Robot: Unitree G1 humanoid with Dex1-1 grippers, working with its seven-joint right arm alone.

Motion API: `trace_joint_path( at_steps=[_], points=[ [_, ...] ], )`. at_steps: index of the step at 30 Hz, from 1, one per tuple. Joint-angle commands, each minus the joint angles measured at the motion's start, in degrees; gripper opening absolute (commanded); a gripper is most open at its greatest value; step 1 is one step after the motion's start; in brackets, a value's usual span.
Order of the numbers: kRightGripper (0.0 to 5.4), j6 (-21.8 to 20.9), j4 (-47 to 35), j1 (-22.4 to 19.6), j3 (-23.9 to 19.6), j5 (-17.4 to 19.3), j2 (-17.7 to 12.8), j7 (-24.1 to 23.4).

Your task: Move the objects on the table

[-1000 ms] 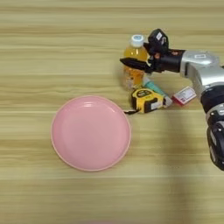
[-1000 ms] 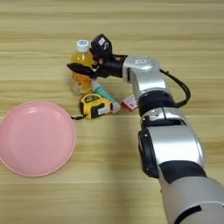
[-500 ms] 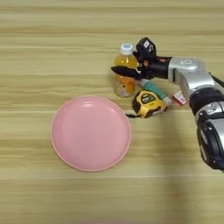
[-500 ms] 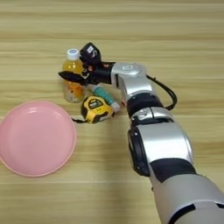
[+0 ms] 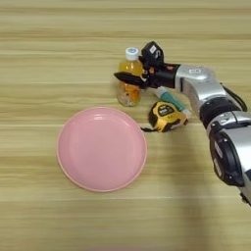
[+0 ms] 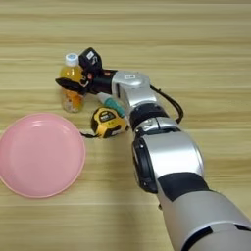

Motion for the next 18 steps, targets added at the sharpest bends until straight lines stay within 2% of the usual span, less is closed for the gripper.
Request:
trace_joint_path(
  at_steps=[1,8,18],
  points=[
    [3.55,-5.59,-4.27,-17.26,-2.5,1.89,-0.76,-5.75],
    [3.55,-6.41,-1.93,-18.2,-2.94,1.85,1.5,-8.0],
    [3.55,-9.14,-0.8,-17.69,-6.44,4.43,5.19,-9.32]
  ],
)
